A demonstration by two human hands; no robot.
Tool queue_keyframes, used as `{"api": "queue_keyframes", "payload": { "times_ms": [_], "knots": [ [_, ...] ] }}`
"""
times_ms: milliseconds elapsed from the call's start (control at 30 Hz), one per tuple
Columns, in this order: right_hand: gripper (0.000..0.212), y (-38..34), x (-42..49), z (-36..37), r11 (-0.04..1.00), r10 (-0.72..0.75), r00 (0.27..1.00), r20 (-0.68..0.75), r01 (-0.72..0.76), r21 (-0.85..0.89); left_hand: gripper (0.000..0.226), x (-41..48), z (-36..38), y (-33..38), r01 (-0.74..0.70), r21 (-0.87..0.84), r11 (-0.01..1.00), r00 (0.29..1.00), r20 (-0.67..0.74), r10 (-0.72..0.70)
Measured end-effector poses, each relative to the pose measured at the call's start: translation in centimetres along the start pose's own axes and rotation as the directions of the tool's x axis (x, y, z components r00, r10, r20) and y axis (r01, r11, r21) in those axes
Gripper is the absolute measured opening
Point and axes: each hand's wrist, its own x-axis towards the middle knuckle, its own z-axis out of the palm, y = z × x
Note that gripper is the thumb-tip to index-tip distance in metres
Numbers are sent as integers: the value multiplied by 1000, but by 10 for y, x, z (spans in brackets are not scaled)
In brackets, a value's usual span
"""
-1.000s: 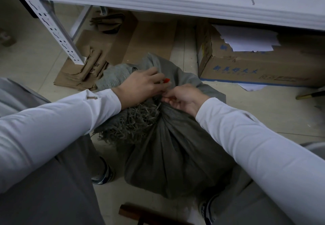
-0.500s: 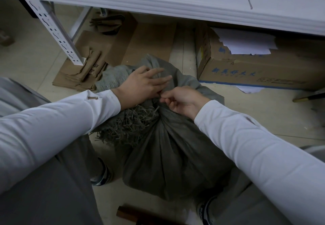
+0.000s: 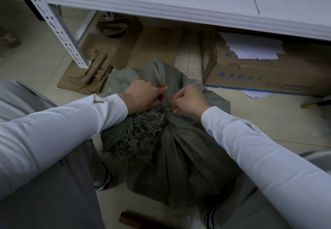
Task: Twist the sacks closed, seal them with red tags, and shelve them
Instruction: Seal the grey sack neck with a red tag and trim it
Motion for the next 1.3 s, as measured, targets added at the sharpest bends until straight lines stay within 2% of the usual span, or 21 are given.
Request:
{"api": "queue_keyframes", "payload": {
  "times_ms": [100, 167, 267, 367, 433, 633, 800, 1000, 1133, 1233, 1300],
  "knots": [
    [28, -4, 5, 1, 939, -176, 984, -18, 163, -302, 63, -4, -3, 9, -24, -47, 999, 999, -25, 23],
    [36, -7, 5, 3, 884, -178, 983, 50, 182, -430, 63, -5, -4, 12, -36, -50, 998, 999, -22, 35],
    [34, -7, 5, 9, 815, -151, 968, 198, 236, -529, 65, -7, -5, 10, -55, -87, 995, 998, -32, 53],
    [34, -4, 7, 12, 856, -193, 946, 259, 291, -427, 66, -9, -3, 6, -47, -159, 986, 997, -68, 37],
    [43, -3, 8, 11, 873, -221, 939, 263, 311, -375, 61, -9, 0, 5, -28, -178, 984, 997, -77, 14],
    [39, 2, 9, 19, 901, -332, 911, 246, 383, -204, 50, -5, 0, 7, 2, -85, 996, 994, -105, -11],
    [37, 3, 7, 18, 909, -351, 906, 235, 390, -146, 48, -5, -3, 5, -18, -22, 1000, 994, -105, 15],
    [46, 1, 7, 21, 930, -332, 918, 218, 356, -85, 44, -3, -3, 5, 5, -15, 1000, 1000, -9, -5],
    [51, 5, 7, 24, 921, -330, 921, 207, 363, -145, 43, -6, -1, 6, 23, -30, 999, 1000, 14, -22],
    [51, 9, 10, 21, 920, -300, 941, 158, 329, -211, 48, -6, 0, 2, 92, -128, 987, 989, 131, -75],
    [46, 9, 12, 10, 934, -278, 951, 135, 300, -192, 57, -5, 0, -6, 113, -215, 970, 976, 208, -67]
  ]
}}
